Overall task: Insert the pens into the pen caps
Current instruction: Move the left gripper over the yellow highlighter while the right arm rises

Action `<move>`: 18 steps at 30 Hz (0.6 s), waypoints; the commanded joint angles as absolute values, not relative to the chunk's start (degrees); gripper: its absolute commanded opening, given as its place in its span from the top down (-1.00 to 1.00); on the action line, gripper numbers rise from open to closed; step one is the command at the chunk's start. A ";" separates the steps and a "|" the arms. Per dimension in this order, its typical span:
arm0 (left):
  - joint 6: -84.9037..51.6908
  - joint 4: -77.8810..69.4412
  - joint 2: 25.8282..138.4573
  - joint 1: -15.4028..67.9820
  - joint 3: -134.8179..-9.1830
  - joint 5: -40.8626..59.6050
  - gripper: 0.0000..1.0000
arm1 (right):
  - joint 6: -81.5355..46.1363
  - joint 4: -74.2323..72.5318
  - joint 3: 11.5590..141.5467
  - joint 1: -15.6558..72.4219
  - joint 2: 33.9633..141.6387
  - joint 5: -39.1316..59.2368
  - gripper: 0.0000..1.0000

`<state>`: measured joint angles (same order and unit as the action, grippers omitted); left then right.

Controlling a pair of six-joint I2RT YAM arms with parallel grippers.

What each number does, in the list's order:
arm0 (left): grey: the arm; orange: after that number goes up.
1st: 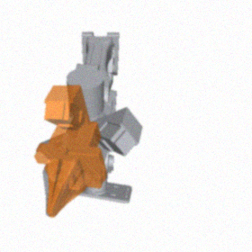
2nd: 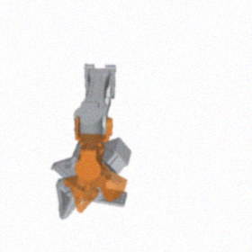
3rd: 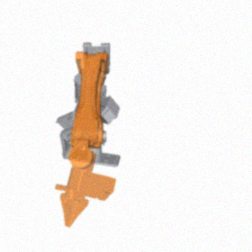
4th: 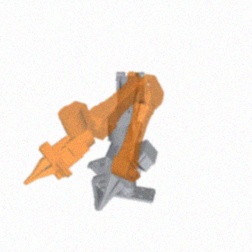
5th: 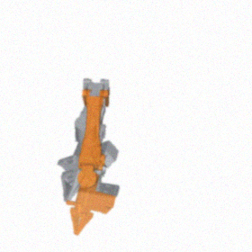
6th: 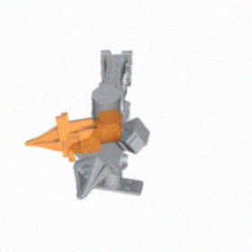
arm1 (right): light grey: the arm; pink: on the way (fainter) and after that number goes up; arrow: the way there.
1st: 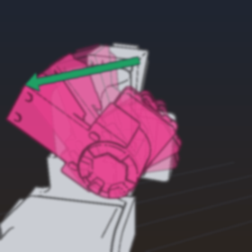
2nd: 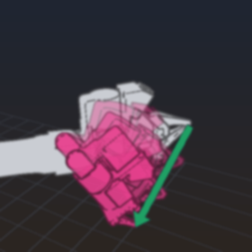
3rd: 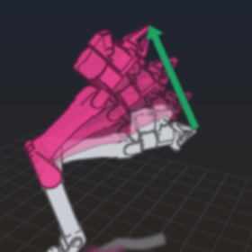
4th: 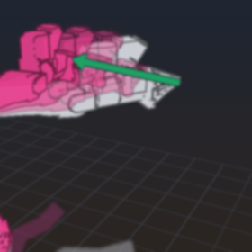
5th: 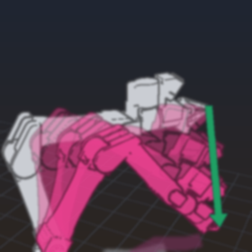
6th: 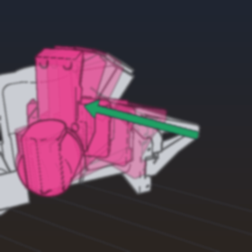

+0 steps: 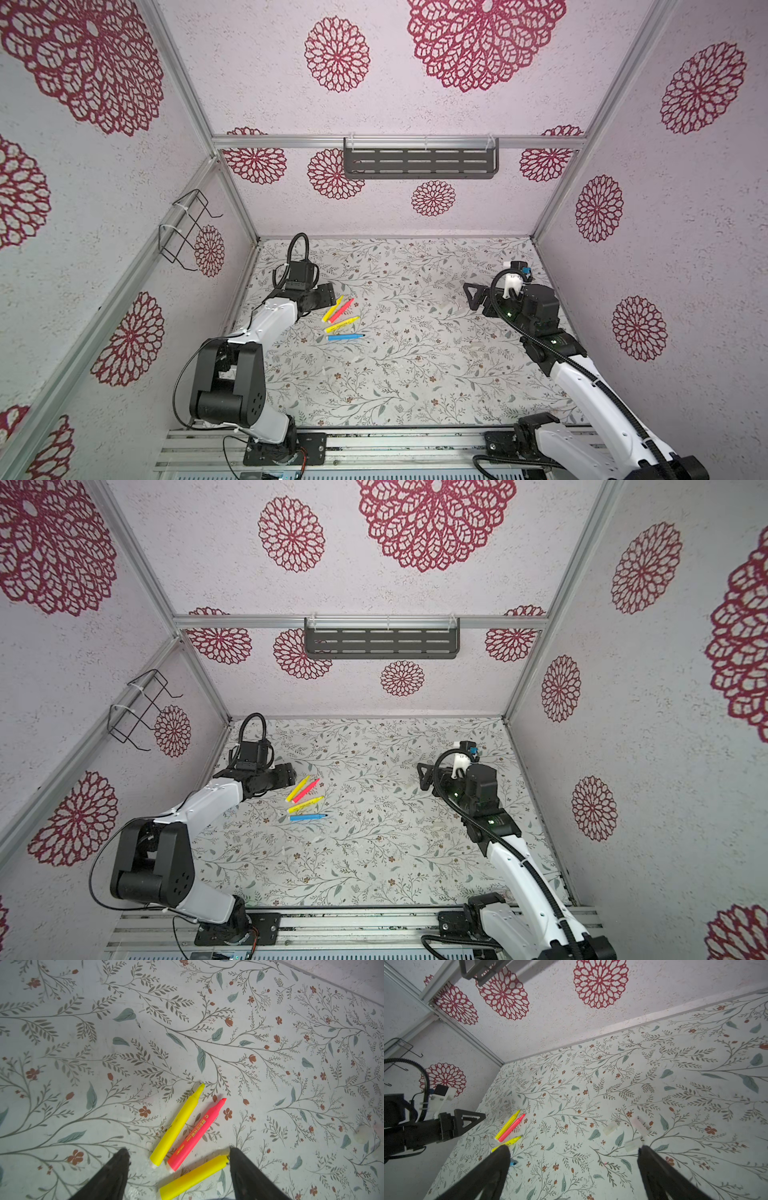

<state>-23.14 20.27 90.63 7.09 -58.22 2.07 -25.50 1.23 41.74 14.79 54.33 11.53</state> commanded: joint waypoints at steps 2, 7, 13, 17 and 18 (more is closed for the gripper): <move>-21.23 24.69 94.67 7.38 -61.50 3.60 -0.49 | -24.85 7.02 44.60 16.30 54.01 3.62 -0.98; -20.07 28.38 99.75 7.63 -65.26 4.69 -0.31 | -25.30 7.12 44.87 16.34 53.94 3.23 -0.98; -19.33 28.43 101.38 8.09 -65.94 4.12 -0.26 | -25.61 7.14 45.73 16.35 55.99 6.61 -0.98; -18.95 29.15 103.12 8.31 -66.87 3.78 -0.25 | -26.01 5.72 44.65 16.34 54.90 7.29 -0.98; -18.80 29.43 103.71 8.35 -67.19 3.44 -0.24 | -26.02 5.62 44.48 16.35 54.67 7.23 -0.98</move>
<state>-19.75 28.62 101.84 7.88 -65.69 3.79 -25.50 7.57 44.23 16.23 56.12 6.46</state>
